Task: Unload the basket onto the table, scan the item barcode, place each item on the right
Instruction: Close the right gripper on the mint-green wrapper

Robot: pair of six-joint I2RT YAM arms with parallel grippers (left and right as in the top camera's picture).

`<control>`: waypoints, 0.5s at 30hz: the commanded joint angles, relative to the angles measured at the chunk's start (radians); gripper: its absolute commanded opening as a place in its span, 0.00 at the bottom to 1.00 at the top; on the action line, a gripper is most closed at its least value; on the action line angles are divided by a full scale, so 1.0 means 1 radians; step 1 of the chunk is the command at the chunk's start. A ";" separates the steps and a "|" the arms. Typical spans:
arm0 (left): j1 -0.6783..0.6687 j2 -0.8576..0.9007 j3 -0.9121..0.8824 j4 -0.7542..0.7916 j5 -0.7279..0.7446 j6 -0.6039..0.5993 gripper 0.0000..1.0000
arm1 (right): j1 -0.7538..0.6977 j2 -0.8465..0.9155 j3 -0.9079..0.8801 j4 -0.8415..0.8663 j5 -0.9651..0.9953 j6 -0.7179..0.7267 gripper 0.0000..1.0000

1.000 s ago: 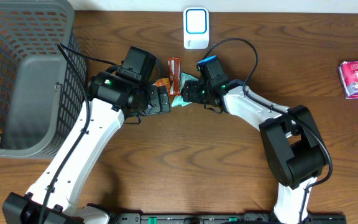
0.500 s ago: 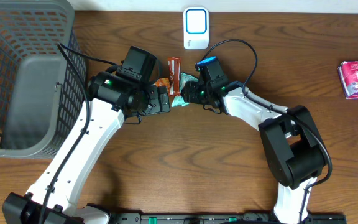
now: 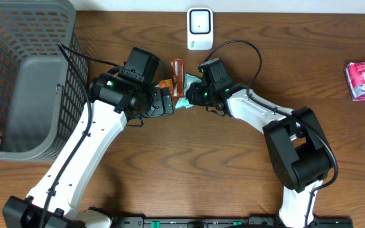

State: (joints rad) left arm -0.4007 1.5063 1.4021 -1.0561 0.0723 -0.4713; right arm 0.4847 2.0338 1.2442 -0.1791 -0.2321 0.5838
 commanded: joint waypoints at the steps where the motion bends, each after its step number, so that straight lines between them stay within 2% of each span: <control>1: 0.003 0.003 0.003 -0.006 -0.006 0.006 0.98 | 0.001 0.023 -0.015 -0.011 0.016 -0.005 0.45; 2: 0.003 0.003 0.003 -0.006 -0.006 0.006 0.98 | 0.002 0.023 -0.015 -0.007 0.017 -0.005 0.60; 3: 0.003 0.003 0.003 -0.006 -0.006 0.006 0.98 | 0.001 0.023 -0.015 -0.002 0.017 -0.013 0.65; 15: 0.003 0.003 0.003 -0.006 -0.006 0.006 0.98 | -0.034 -0.085 -0.014 -0.029 -0.085 -0.036 0.69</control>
State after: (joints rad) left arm -0.4007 1.5063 1.4021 -1.0561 0.0723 -0.4713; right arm 0.4587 2.0102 1.2354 -0.2073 -0.2787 0.5705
